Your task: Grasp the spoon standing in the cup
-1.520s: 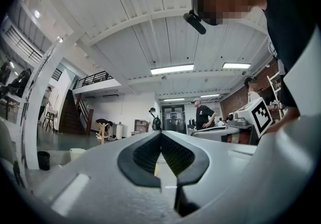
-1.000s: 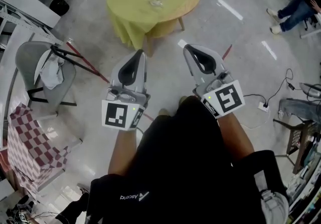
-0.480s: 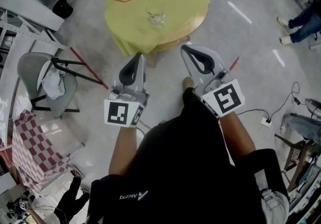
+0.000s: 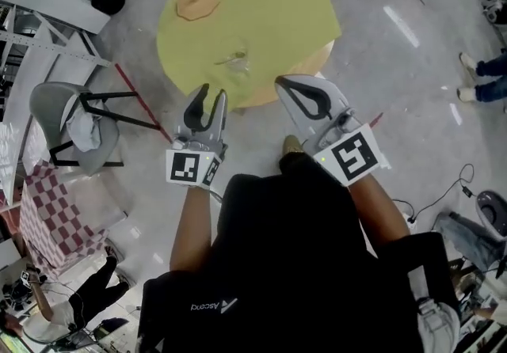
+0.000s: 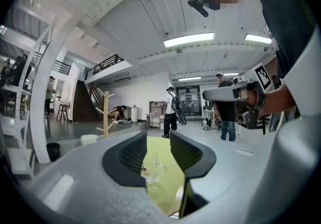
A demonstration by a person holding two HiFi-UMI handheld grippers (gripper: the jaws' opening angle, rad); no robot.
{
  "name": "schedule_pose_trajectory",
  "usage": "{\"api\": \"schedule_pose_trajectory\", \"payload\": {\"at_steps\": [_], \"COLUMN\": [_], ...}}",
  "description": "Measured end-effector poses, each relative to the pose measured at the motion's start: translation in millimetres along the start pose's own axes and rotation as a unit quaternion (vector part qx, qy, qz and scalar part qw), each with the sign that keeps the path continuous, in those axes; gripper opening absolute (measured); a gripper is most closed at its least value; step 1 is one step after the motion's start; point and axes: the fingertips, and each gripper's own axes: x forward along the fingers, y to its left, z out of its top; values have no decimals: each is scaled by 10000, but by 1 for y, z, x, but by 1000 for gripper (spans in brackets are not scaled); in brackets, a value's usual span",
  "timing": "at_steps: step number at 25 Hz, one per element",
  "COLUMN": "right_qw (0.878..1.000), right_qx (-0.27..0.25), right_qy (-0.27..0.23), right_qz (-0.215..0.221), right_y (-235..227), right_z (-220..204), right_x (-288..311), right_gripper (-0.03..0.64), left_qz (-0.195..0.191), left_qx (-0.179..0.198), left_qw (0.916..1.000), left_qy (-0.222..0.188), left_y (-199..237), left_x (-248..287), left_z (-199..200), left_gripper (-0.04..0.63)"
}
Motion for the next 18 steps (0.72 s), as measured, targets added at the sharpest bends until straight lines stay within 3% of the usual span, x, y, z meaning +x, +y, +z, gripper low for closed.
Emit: {"api": "schedule_pose_trajectory", "payload": {"at_steps": [3, 8, 15, 18], "right_qw": [9998, 9995, 9991, 9986], "right_qx": [-4, -11, -11, 36], "right_qy": [25, 207, 433, 510], "right_qz": [176, 237, -36, -147], "right_y": [-18, -38, -53, -59], "right_z": [-2, -12, -28, -32], "right_x": [6, 13, 19, 18], "right_gripper": [3, 3, 3, 3], "left_qz": [85, 263, 624, 749], "left_qx": [17, -22, -241, -336], "left_qw": [9993, 9968, 9926, 9904], "left_qy": [365, 755, 1011, 1114], "left_y": [8, 28, 42, 44], "left_x": [28, 58, 80, 86], "left_z": [-30, -66, -83, -88], "left_gripper": [178, 204, 197, 142]}}
